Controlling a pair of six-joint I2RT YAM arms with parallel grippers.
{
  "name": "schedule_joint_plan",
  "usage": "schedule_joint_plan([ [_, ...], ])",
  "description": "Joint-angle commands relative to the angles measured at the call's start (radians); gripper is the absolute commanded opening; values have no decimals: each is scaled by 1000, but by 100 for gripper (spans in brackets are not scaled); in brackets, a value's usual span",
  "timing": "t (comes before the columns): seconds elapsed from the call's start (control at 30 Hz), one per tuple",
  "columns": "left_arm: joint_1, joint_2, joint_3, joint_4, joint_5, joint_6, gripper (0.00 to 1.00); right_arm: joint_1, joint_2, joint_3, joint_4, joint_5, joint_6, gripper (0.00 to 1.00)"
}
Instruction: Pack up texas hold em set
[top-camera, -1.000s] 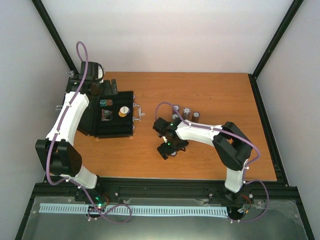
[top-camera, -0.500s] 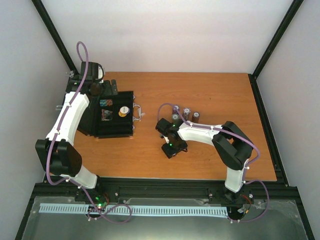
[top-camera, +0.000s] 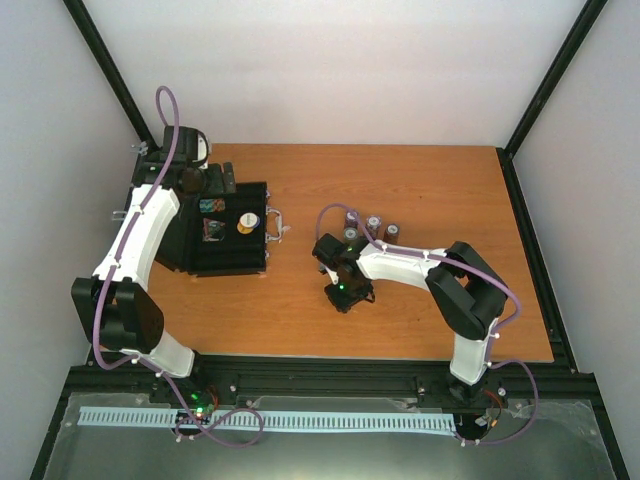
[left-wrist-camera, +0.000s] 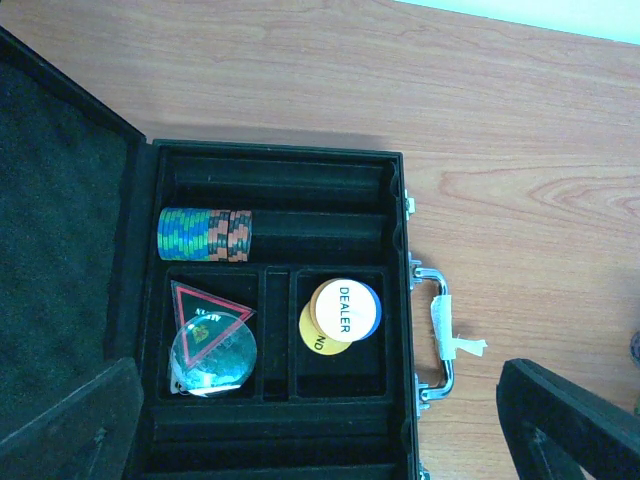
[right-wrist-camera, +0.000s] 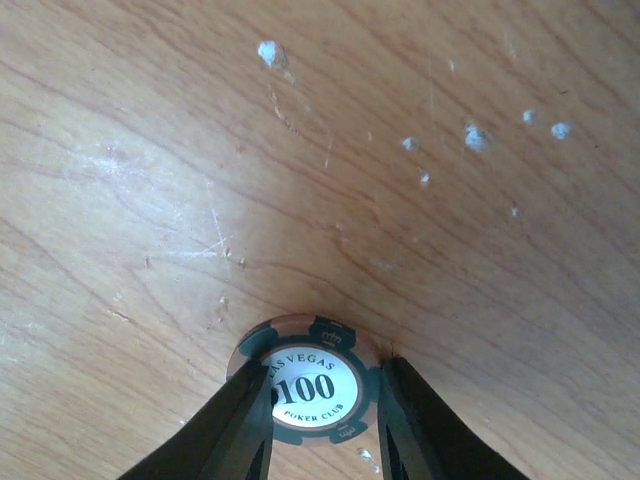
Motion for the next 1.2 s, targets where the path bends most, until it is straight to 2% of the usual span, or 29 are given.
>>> schedule_joint_plan([
  [0.0,8,-15,7,5,-10,18,100,1,14,4,-6,-13,-2,32],
  [0.1,8,-12,10,4,-7,18,100,1,9,24,-18,-6,-4,37],
  [0.23,7,-12,10,4,-8,18,100,1,-1,51,-44,6,-5,60],
  [0.37,7,-14,11,3,-7,19,100,1,-29,89,-68,15,-15,68],
  [0.53,8,-10,12,3,-6,15,100,2,-23,103,-81,-17,-30,69],
  [0.9,8,-5,10,0,-3,11,100,2,17,-26,14,-38,-14,74],
  [1.03,8,-4,12,-2,-3,12,100,2,41,-57,53,-46,4,73],
  [1.17,7,-1,12,-2,-1,12,100,4,64,-60,65,-40,10,68],
])
